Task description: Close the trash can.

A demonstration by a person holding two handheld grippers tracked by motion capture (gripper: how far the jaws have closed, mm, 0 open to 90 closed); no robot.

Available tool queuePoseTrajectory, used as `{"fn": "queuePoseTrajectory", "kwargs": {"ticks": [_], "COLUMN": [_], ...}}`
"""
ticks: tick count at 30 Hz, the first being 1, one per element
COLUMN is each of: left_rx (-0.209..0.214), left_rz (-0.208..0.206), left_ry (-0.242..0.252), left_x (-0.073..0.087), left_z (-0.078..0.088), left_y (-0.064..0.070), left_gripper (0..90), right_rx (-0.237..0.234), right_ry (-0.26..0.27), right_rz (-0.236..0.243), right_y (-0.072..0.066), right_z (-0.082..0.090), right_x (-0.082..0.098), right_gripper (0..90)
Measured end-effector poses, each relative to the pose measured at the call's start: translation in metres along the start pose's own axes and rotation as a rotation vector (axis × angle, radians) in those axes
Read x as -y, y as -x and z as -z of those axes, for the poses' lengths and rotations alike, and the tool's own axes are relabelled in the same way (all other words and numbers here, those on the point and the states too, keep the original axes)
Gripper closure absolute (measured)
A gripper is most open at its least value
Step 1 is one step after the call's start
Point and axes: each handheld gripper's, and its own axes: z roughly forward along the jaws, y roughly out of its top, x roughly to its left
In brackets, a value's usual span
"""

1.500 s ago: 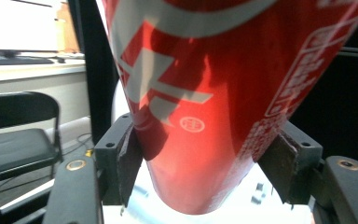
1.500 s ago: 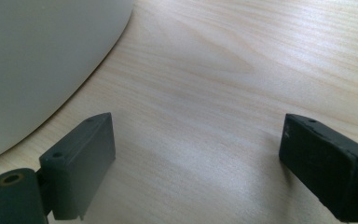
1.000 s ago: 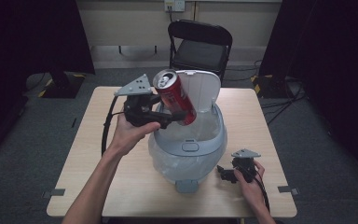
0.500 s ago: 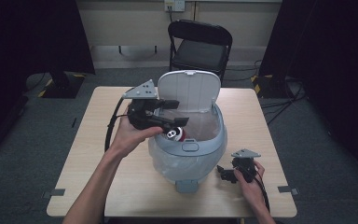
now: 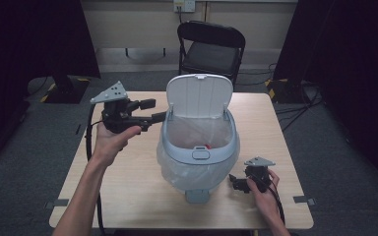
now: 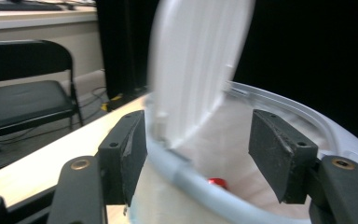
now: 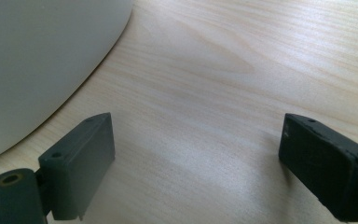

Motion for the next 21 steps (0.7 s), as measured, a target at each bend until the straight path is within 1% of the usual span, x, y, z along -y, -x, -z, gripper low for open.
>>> {"fn": "queuePoseTrajectory", "kwargs": {"ticks": [4,5,6,9,10,12,13,14,15,16,18,19,21], "left_rx": [-0.062,-0.074,-0.078,-0.103,-0.101,-0.1,-0.104,-0.104,-0.107,-0.107,-0.086,-0.065,-0.069], "left_rz": [0.012,0.017,0.022,0.035,0.042,0.043,0.049,0.049,0.063,0.063,0.073,0.069,0.067], "left_ry": [-0.002,0.01,0.021,0.018,0.022,0.021,0.011,0.011,0.023,0.023,0.032,0.034,0.036], "left_x": [-0.007,-0.009,-0.012,-0.019,-0.021,-0.026,-0.027,-0.027,-0.029,-0.029,-0.03,-0.03,-0.031], "left_z": [-0.002,-0.003,-0.004,-0.011,-0.014,-0.021,-0.026,-0.026,-0.033,-0.033,-0.04,-0.045,-0.047], "left_y": [-0.013,-0.016,-0.019,-0.026,-0.028,-0.033,-0.035,-0.035,-0.04,-0.04,-0.041,-0.041,-0.04], "left_gripper": [36.9,37.2,37.8,38.0,38.0,36.8,36.0,36.0,36.1,36.1,36.1,36.3,37.0], "right_rx": [-0.001,-0.001,-0.001,-0.001,-0.001,-0.001,-0.001,-0.001,-0.001,-0.001,-0.001,-0.001,-0.001], "right_ry": [0.0,0.0,0.0,0.0,0.0,0.0,0.0,0.0,0.0,0.0,0.0,0.0,0.0], "right_rz": [-0.001,-0.001,-0.001,0.0,-0.001,-0.002,-0.001,-0.001,-0.001,-0.001,-0.001,0.0,-0.001], "right_y": [0.0,0.0,0.0,0.0,0.0,0.0,0.0,0.0,0.0,0.0,0.0,0.0,0.0], "right_z": [0.0,0.0,0.0,0.0,0.0,0.0,0.0,0.0,0.0,0.0,0.0,0.0,0.0], "right_x": [0.0,0.0,0.0,0.0,0.0,0.0,0.0,0.0,0.0,0.0,0.0,0.0,0.0], "right_gripper": [9.3,9.3,9.3,9.3,9.3,9.4,9.3,9.3,9.4,9.3,9.3,9.3,9.3]}}
